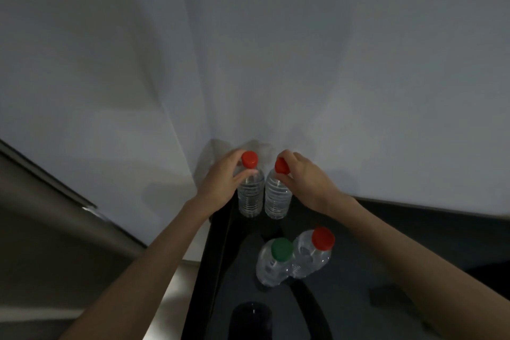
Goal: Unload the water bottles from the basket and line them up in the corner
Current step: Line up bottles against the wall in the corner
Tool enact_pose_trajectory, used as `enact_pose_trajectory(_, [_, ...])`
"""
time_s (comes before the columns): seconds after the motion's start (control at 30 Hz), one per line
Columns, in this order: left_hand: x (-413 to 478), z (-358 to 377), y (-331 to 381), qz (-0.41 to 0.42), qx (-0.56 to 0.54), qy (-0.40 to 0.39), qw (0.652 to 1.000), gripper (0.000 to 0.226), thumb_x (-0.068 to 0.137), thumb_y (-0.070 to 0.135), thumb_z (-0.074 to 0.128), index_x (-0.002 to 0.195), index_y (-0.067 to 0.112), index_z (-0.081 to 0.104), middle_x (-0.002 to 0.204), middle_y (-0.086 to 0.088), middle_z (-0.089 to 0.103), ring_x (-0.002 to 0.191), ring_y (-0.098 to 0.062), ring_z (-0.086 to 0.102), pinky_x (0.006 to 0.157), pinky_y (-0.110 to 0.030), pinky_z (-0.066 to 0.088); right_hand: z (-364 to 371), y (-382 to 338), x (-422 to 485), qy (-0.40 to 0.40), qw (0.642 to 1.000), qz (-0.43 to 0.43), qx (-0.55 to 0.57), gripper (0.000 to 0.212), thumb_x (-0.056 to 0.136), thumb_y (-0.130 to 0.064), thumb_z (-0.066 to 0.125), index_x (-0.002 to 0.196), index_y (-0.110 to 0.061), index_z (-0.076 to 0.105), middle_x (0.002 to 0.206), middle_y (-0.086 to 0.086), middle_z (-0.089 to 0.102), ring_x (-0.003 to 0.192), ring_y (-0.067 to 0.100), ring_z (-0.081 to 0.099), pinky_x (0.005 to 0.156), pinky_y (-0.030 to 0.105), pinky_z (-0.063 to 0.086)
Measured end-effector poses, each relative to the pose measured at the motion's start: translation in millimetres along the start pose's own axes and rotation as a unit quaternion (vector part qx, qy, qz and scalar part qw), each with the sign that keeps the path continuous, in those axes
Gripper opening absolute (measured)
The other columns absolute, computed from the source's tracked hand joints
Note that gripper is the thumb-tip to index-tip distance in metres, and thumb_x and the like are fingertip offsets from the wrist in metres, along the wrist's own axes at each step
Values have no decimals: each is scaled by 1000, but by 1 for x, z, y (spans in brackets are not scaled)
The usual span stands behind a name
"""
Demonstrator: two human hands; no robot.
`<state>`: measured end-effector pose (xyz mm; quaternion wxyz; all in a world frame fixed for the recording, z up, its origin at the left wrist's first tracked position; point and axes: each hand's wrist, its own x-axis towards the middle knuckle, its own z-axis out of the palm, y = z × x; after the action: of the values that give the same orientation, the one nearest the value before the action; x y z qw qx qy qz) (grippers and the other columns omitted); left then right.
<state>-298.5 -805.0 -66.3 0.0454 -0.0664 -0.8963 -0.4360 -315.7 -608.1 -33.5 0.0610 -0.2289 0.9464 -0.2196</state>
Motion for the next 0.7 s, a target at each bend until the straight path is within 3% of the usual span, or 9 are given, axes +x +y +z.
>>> enact_pose_trajectory(0.13, [13,-8,-8,-9,18,10,1000,26,84,23,69,106,11,60,100,0,62,96,-15,59,86,-28,45,5,0,20,23,999,-2,31,30,94,-26,55,116,-7,48,105,15,57,94,28,51,76,33,39])
enact_pose_trajectory(0.37, [29,-10,-14,10,45,79,996,26,85,22,68,107,9,62,97,3,62,92,-14,59,82,-21,42,14,3,47,58,997,6,53,33,93,-23,57,121,-8,48,117,17,56,101,34,53,86,36,43])
enact_pose_trajectory(0.5, [32,-6,-9,13,64,59,996,26,87,26,66,108,11,61,99,5,61,90,-7,55,75,-3,35,12,7,51,70,994,24,83,41,92,-21,59,129,-9,47,123,17,54,103,32,56,79,25,37])
enact_pose_trajectory(0.57, [32,-5,-8,-2,50,51,997,28,88,25,65,111,11,60,101,6,59,94,-10,56,77,-8,36,11,7,49,62,993,19,100,42,93,-21,58,131,-11,46,126,17,53,104,31,57,83,28,42])
enact_pose_trajectory(0.7, [23,-2,-7,-49,0,52,997,48,89,27,64,131,14,47,124,-1,57,117,-20,54,102,-37,43,0,3,38,38,994,19,99,53,94,-24,56,142,-20,35,121,17,56,98,30,60,84,33,46])
